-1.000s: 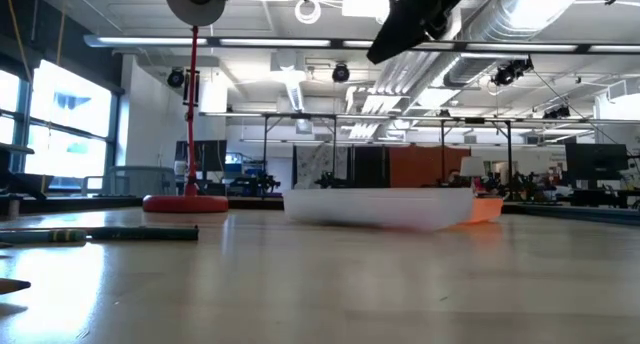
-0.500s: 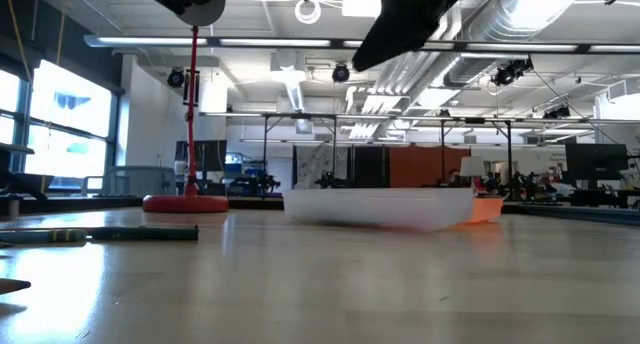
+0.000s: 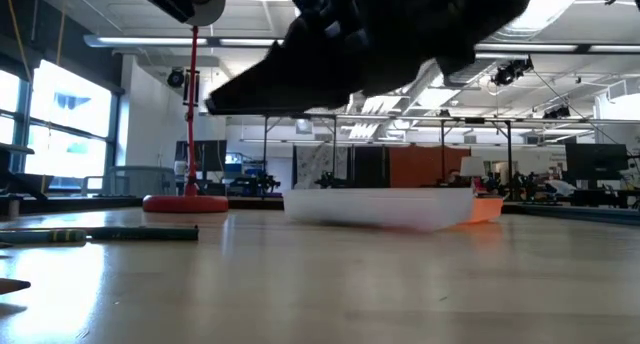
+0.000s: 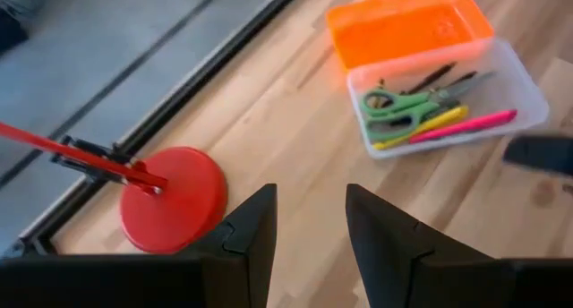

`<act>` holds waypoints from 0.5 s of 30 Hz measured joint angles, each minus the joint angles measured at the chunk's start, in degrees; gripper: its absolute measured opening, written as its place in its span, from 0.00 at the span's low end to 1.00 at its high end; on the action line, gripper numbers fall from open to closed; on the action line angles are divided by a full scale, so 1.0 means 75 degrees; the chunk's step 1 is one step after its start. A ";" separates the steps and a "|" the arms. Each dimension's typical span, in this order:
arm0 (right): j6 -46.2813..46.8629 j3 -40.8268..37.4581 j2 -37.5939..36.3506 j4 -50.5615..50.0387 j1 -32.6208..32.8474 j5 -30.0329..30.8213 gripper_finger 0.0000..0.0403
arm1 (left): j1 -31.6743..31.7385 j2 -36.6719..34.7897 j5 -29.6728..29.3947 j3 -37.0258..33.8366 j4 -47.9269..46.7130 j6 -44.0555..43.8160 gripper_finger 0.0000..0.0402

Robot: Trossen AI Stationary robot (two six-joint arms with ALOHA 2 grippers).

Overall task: Pick & place school supplies into a supply box
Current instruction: Put the green crayon into the supply box

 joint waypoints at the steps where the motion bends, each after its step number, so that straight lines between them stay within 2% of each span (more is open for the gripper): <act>1: -0.0038 0.0000 0.0216 0.0475 0.0063 -0.0011 0.22 | 0.0000 0.0000 0.0020 0.0000 -0.0004 0.0000 0.41; 5: -0.0370 0.0205 0.0933 0.1306 0.0229 0.0405 0.22 | 0.0000 0.0000 -0.0010 0.0000 0.0013 0.0000 0.41; 11: -0.0319 0.0995 0.1720 0.1060 0.0241 0.1334 0.22 | 0.0000 0.0006 -0.0019 0.0000 0.0187 -0.0036 0.41; 15: 0.0061 0.1401 0.1901 0.0072 0.0189 0.2176 0.22 | 0.0000 0.0006 -0.0015 0.0000 0.0178 -0.0195 0.41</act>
